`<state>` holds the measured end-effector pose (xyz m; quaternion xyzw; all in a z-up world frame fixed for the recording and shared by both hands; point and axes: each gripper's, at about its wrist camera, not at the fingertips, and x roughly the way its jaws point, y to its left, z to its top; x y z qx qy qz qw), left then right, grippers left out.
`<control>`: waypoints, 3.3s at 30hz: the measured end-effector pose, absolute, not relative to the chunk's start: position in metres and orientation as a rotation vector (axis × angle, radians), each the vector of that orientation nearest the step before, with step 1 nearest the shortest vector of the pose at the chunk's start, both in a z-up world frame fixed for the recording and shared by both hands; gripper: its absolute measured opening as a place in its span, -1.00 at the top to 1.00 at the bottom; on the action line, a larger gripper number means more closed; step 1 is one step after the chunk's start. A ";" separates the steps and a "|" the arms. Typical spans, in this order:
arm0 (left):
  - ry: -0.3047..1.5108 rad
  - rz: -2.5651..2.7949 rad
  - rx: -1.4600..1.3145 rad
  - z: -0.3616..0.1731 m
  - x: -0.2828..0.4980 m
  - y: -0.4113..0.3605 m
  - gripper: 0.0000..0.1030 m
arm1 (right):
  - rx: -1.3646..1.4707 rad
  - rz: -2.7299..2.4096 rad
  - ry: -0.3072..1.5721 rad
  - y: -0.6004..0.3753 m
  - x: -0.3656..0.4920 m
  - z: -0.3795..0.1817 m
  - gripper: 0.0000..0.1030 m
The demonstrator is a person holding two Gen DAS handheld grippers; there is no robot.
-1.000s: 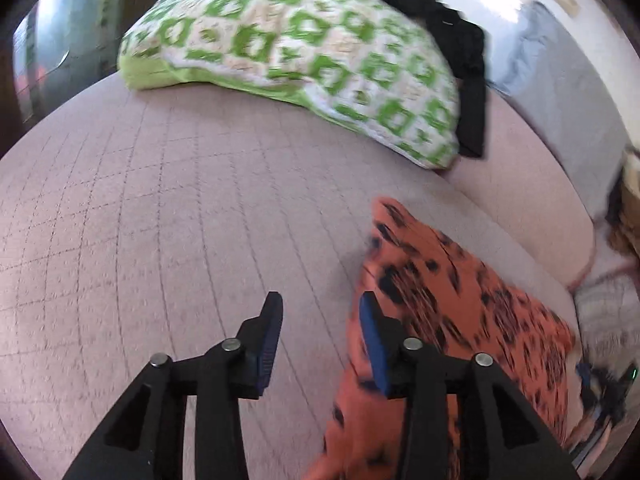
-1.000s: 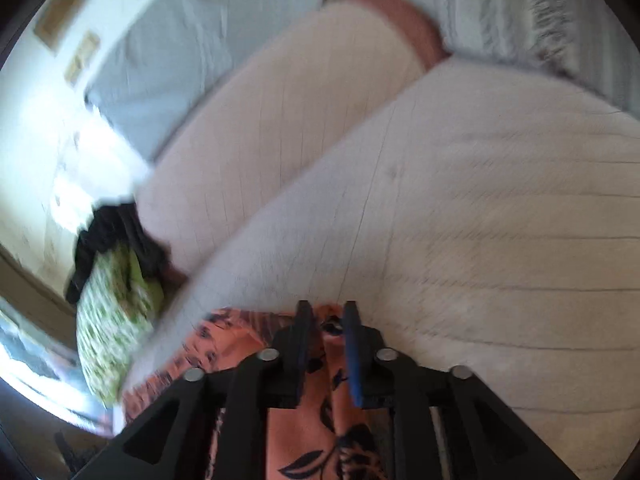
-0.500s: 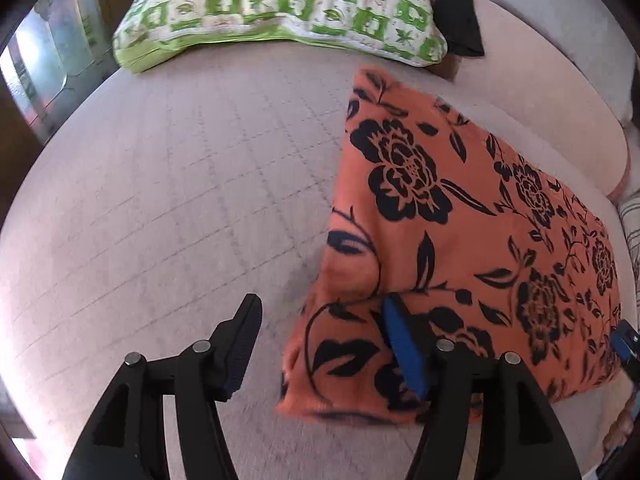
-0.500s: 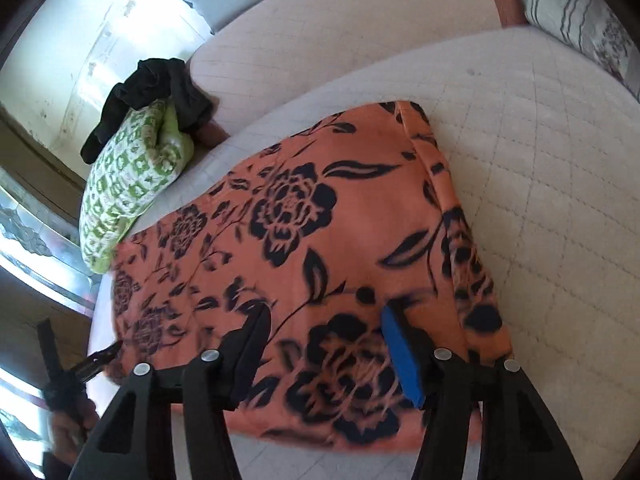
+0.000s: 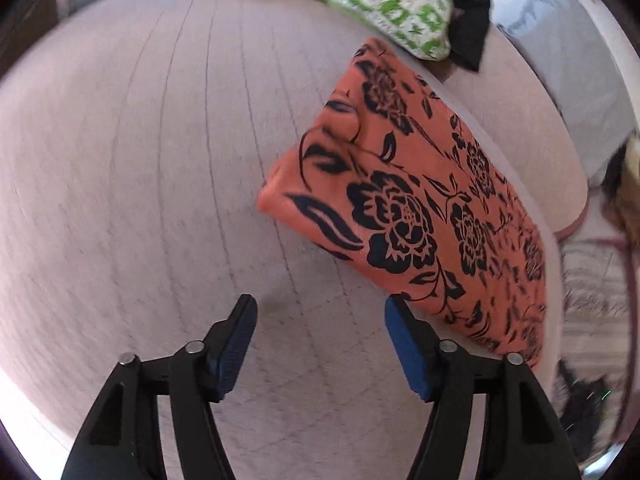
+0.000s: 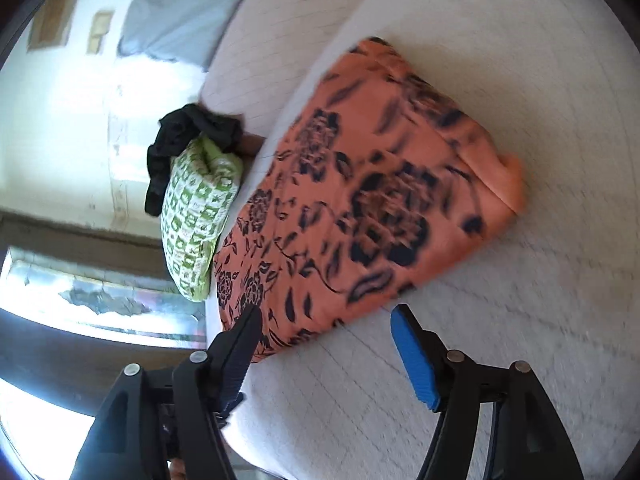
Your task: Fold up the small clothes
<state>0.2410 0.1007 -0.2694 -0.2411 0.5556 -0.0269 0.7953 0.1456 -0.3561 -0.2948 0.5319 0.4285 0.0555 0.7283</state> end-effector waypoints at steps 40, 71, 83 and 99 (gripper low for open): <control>0.917 -0.151 -0.583 -0.235 0.194 0.105 0.51 | 0.857 -0.093 0.753 -0.356 0.091 -0.254 0.63; 0.874 -0.116 -0.355 -0.218 0.146 0.101 -0.41 | 0.784 0.194 0.969 -0.290 0.083 -0.219 0.03; 1.031 -0.018 -0.339 -0.243 0.197 0.110 -0.50 | 0.760 0.197 1.032 -0.281 0.133 -0.247 0.06; 1.144 0.059 -0.216 -0.273 0.290 0.074 -0.67 | 0.886 0.006 0.952 -0.347 0.185 -0.267 0.03</control>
